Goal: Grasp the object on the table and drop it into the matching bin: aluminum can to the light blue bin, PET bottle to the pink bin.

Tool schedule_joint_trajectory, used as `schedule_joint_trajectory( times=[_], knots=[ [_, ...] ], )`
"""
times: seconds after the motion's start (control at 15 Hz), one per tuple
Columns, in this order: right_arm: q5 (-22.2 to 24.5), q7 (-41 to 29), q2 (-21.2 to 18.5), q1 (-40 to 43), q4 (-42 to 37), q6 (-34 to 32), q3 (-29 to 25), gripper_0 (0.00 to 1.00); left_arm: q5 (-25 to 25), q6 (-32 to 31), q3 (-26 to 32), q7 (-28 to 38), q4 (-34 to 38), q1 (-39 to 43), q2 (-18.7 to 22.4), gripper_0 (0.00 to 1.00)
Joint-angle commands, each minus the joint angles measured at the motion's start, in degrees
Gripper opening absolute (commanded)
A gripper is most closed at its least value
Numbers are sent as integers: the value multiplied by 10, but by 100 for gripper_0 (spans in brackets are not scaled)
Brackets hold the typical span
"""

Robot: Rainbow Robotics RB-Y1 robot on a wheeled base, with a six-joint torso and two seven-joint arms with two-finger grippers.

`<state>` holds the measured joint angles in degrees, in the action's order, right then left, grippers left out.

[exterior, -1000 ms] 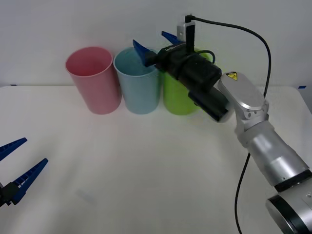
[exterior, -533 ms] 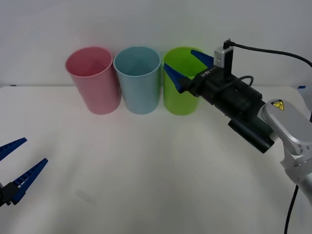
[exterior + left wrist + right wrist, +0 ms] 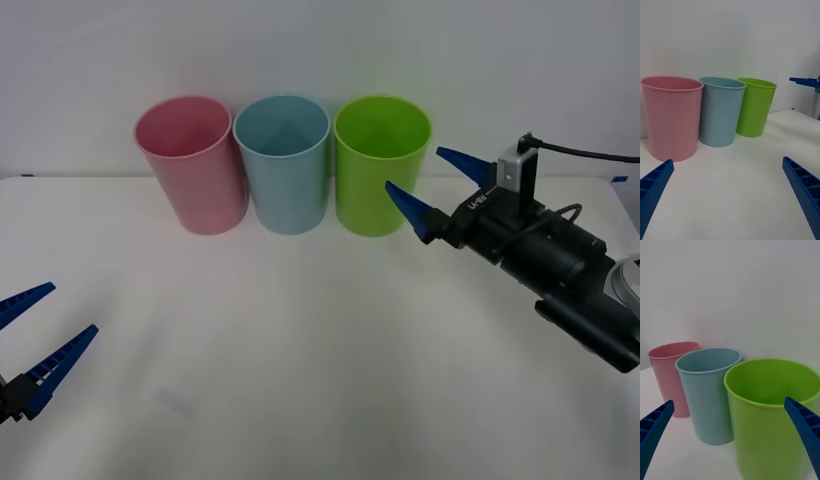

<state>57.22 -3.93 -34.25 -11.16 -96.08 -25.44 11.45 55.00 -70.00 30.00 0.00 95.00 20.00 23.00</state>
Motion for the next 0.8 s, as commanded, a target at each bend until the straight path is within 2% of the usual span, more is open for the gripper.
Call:
schedule_joint_trajectory(
  times=[0.07,0.27,0.33,0.67,0.8],
  knots=[
    [1,15,-3,40,0,-41,-32,100,0,0,0,0,0,0,0,100],
    [1,35,-5,80,0,-64,-56,100,0,0,0,0,0,0,0,100],
    [1,70,-5,94,0,-70,-69,100,0,0,0,0,0,0,0,100],
    [0,153,0,157,0,-102,-107,100,0,0,0,0,0,0,0,100],
    [0,156,4,181,0,-133,-129,100,0,0,0,0,0,0,0,100]
  ],
)
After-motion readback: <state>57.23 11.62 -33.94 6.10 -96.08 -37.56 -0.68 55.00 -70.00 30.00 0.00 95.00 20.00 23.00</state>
